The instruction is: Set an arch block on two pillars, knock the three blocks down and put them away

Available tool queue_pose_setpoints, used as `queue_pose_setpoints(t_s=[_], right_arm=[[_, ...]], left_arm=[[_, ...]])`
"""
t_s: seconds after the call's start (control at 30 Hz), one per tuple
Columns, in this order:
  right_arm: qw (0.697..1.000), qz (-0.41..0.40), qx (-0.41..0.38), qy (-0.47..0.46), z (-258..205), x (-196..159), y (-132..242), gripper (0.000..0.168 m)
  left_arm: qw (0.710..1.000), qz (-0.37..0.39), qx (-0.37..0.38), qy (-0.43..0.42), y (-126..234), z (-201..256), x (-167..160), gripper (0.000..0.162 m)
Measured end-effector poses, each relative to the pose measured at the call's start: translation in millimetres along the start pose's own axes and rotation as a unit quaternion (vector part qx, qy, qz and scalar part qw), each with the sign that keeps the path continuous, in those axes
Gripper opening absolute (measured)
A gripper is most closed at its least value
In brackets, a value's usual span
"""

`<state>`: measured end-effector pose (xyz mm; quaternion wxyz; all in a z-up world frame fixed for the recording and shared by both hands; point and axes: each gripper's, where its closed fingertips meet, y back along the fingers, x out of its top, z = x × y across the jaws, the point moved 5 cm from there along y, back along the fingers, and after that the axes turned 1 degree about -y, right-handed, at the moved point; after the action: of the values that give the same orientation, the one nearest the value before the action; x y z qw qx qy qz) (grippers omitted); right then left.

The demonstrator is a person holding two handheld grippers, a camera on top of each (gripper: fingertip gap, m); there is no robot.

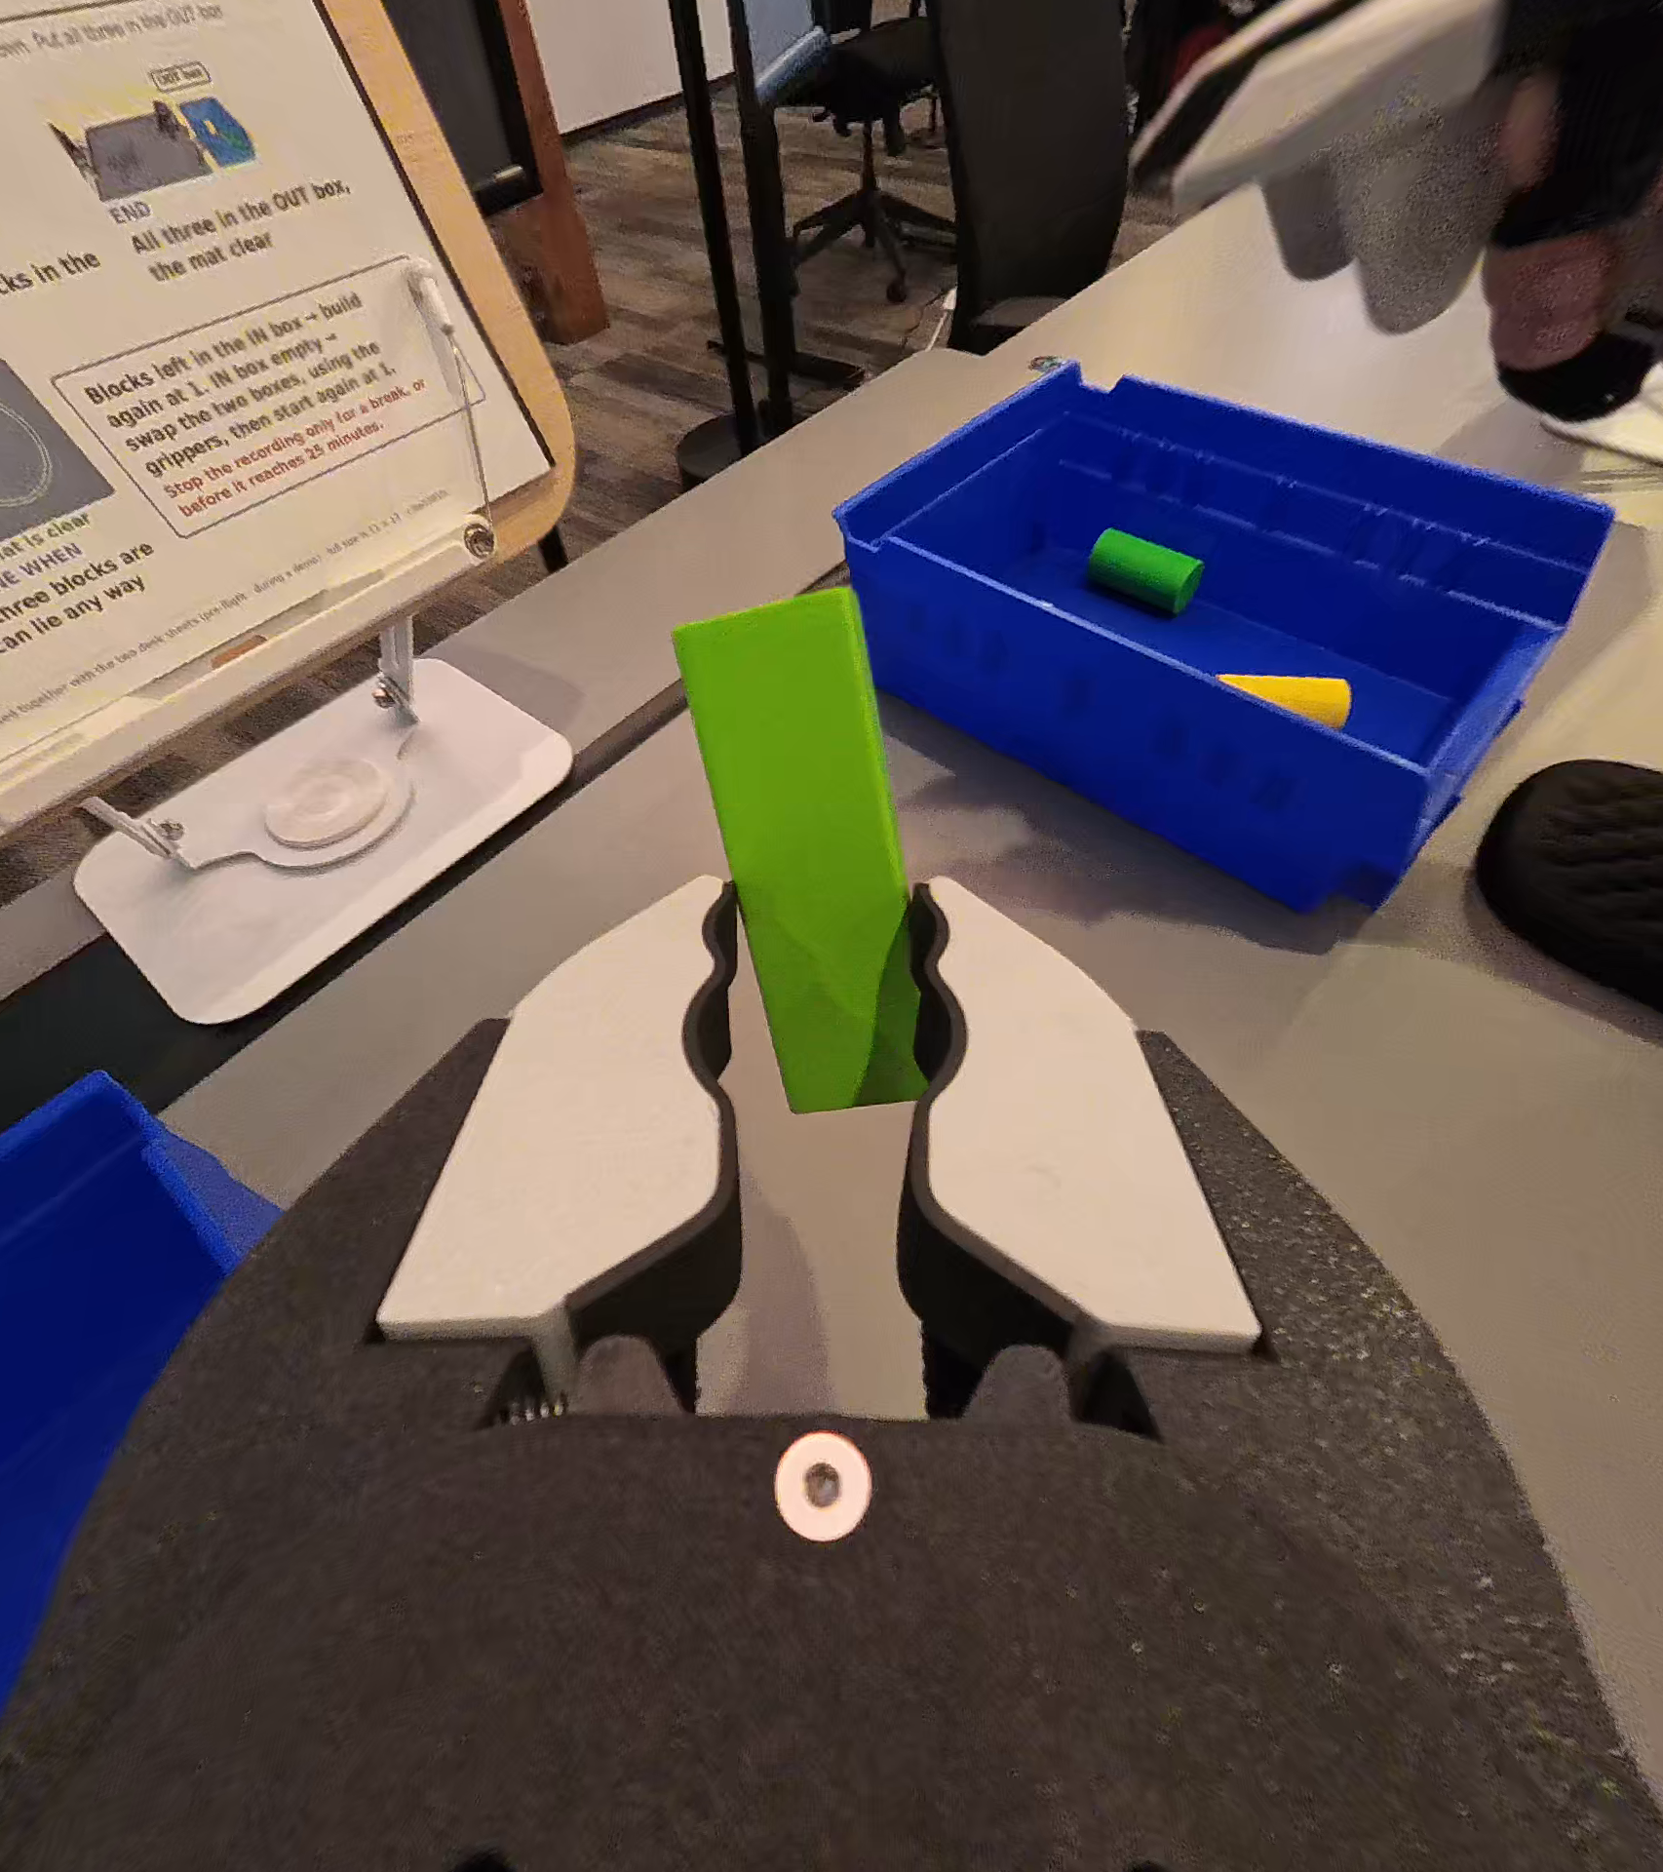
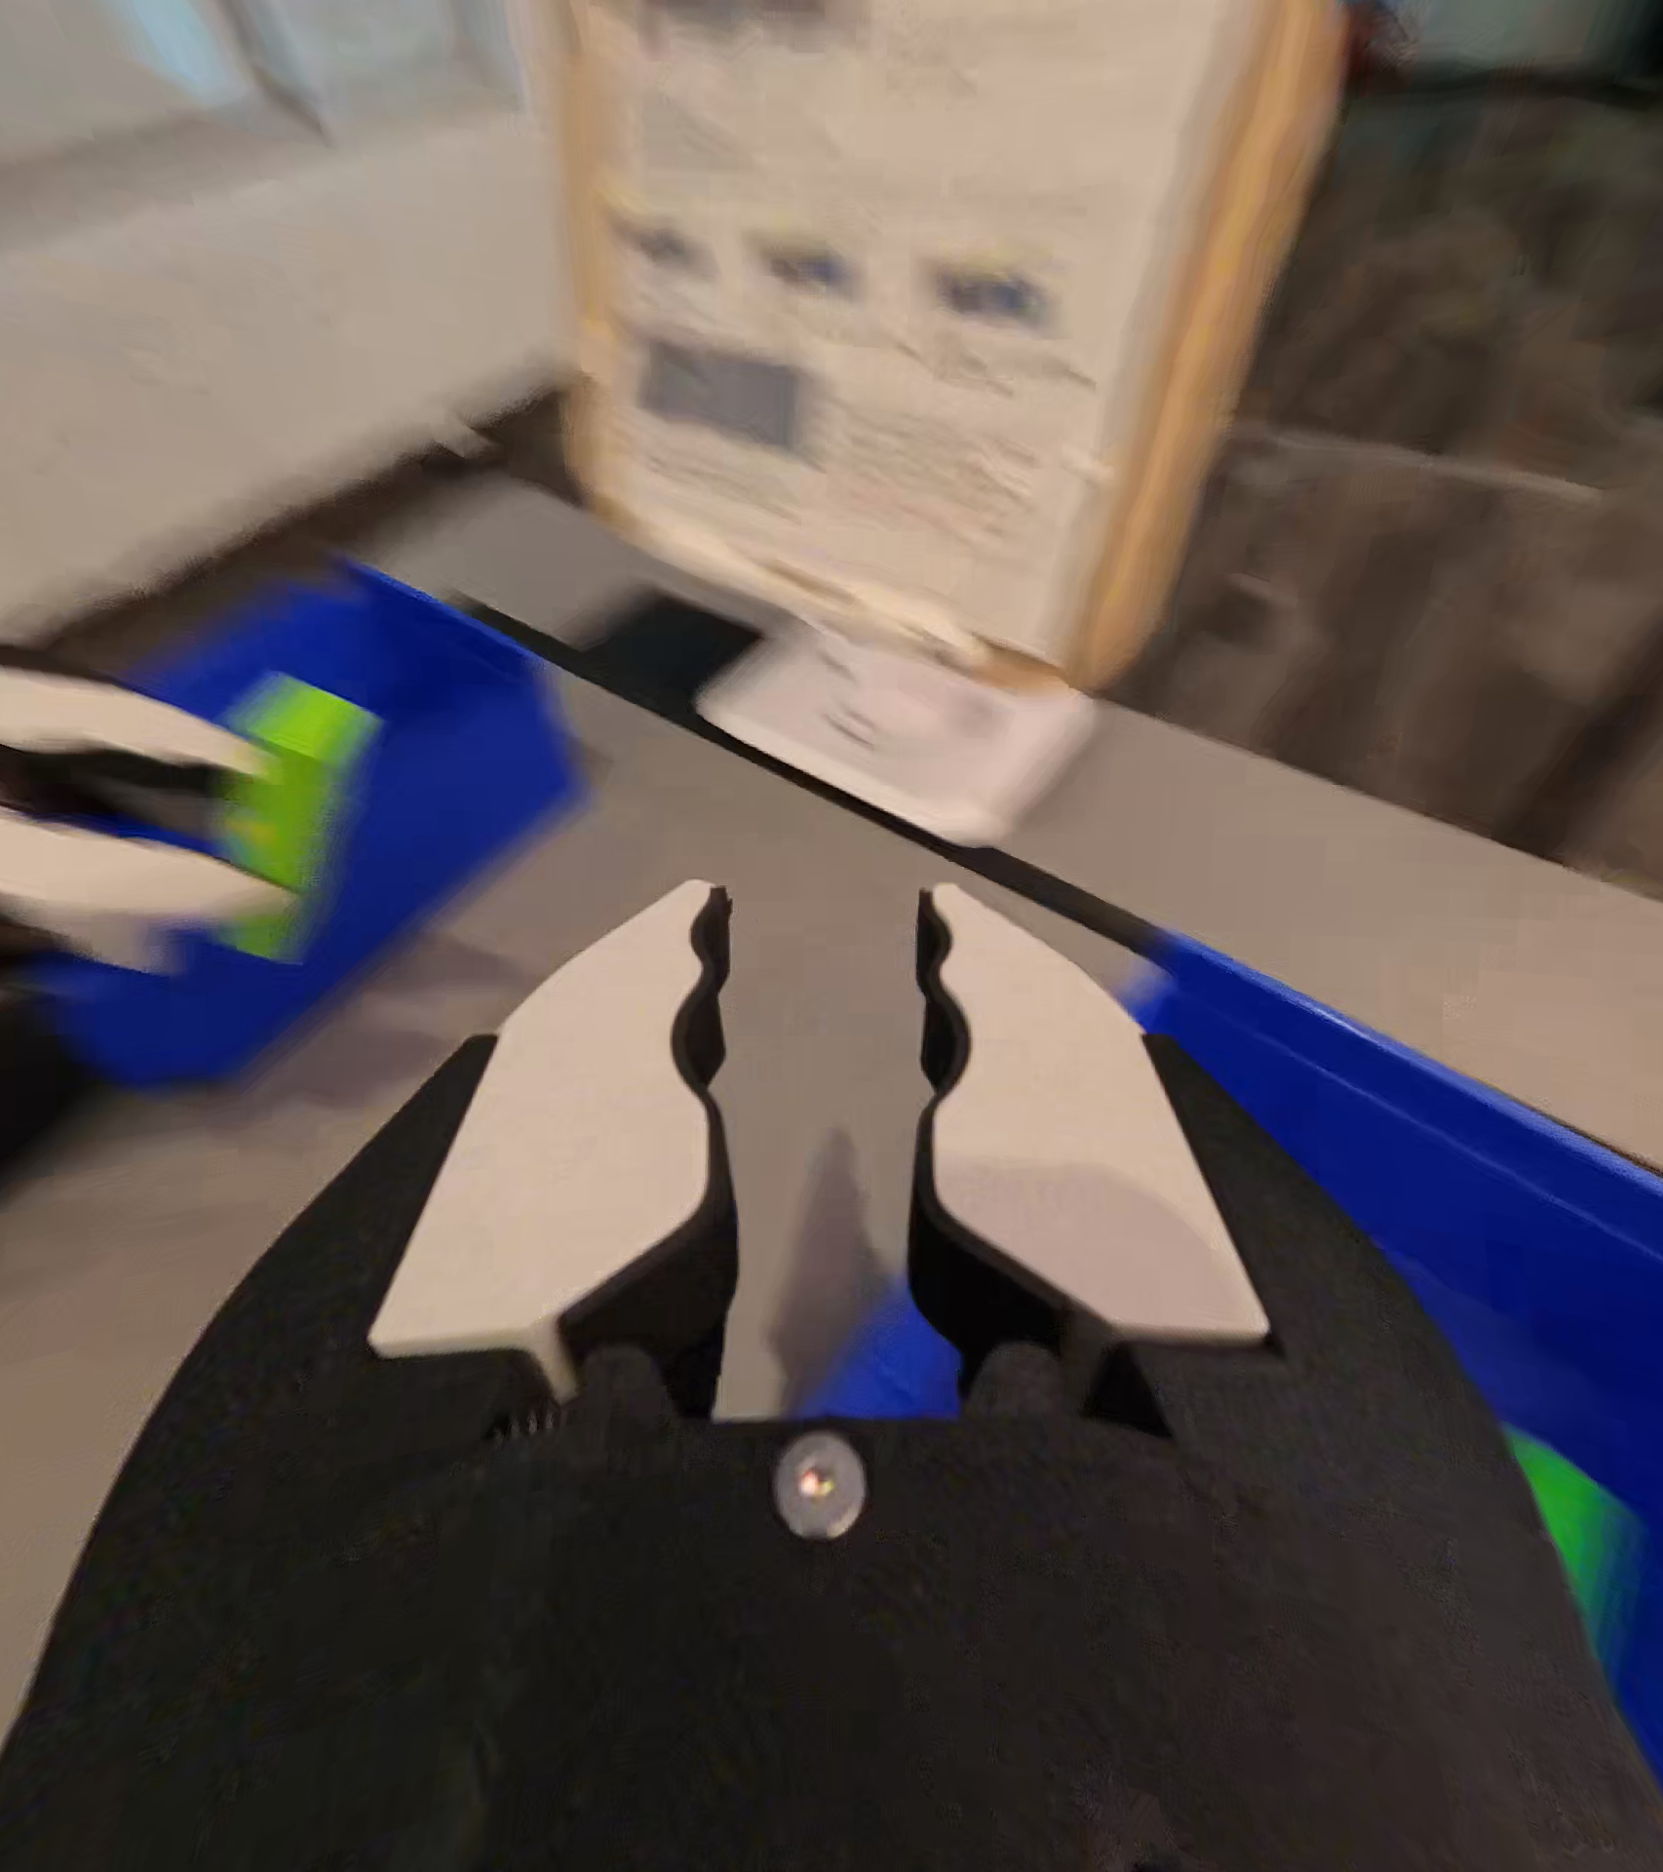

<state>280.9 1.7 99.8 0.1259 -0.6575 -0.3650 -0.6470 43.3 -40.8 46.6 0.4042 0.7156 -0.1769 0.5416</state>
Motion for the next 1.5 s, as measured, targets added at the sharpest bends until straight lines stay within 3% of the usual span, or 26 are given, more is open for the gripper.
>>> queue_pose_setpoints(t_s=[0.1, 0.23, 0.33, 0.37, 0.4, 0.5, 0.6, 0.73, 0.83, 0.93, 1.17, 1.2, 1.3, 1.37, 1.43, 1.5], right_arm=[[0.984, 0.073, 0.151, -0.065, -63.2, 5.6, -32.0, 0.04], [0.971, 0.064, 0.2, -0.116, -102.2, -17.1, -71.5, 0.049], [0.963, 0.014, 0.225, -0.145, -115.4, -38.7, -92.6, 0.052], [0.958, -0.003, 0.243, -0.153, -119.5, -45.4, -97.5, 0.047], [0.95, -0.017, 0.269, -0.158, -123.8, -50.4, -100.0, 0.024], [0.939, -0.023, 0.292, -0.181, -119.9, -56.4, -105.7, 0.018], [0.961, -0.025, 0.231, -0.152, -101.8, -62.3, -111.3, 0.017], [0.998, -0.035, 0.031, -0.031, -59.9, -80.2, -113.3, 0.017], [0.995, -0.066, -0.067, 0.034, -43.1, -97.5, -115.7, 0.017], [0.98, -0.094, -0.145, 0.097, -26.4, -115.3, -123.0, 0.017], [0.978, -0.14, -0.147, 0.055, -6.2, -142.0, -135.3, 0.017], [0.978, -0.142, -0.147, 0.051, -4.6, -143.3, -135.7, 0.017], [0.978, -0.148, -0.14, 0.043, -4.5, -145.8, -137.2, 0.017], [0.979, -0.154, -0.132, 0.036, -6.8, -147.9, -138.5, 0.017], [0.979, -0.15, -0.132, 0.031, -7.7, -148.4, -139.1, 0.017], [0.978, -0.152, -0.138, 0.036, -7.3, -148.5, -138.9, 0.017]], left_arm=[[0.999, 0.008, 0.024, -0.023, -5.8, 3.5, -1.6, 0.033], [0.997, 0.018, 0.048, -0.054, -6.2, 7.3, 0.3, 0.032], [0.996, 0.016, 0.058, -0.069, -7.2, 8.8, 0.1, 0.032], [0.996, 0.014, 0.057, -0.072, -8.1, 9.5, -0.7, 0.032], [0.996, 0.009, 0.056, -0.075, -9.1, 10.0, -2.0, 0.032], [0.993, -0.004, 0.063, -0.098, -9.7, 9.2, -4.4, 0.032], [0.993, -0.048, 0.054, -0.094, -3.5, 2.6, -8.3, 0.031], [0.98, -0.149, 0.12, -0.063, 36.4, -50.6, -20.6, 0.04], [0.962, -0.243, 0.11, 0.052, 67.4, -84.4, -52.2, 0.039], [0.94, -0.3, 0.104, 0.123, 71.8, -110.0, -85.3, 0.038], [0.891, -0.404, 0.116, 0.173, 22.9, -132.5, -154.0, 0.051], [0.884, -0.414, 0.124, 0.181, 18.0, -134.8, -161.7, 0.045], [0.859, -0.451, 0.154, 0.186, 15.1, -143.0, -180.1, 0.059], [0.849, -0.473, 0.14, 0.191, 14.9, -140.5, -188.3, 0.055], [0.852, -0.468, 0.133, 0.193, 13.8, -139.9, -187.7, 0.035], [0.855, -0.468, 0.125, 0.185, 12.7, -139.5, -187.0, 0.032]])
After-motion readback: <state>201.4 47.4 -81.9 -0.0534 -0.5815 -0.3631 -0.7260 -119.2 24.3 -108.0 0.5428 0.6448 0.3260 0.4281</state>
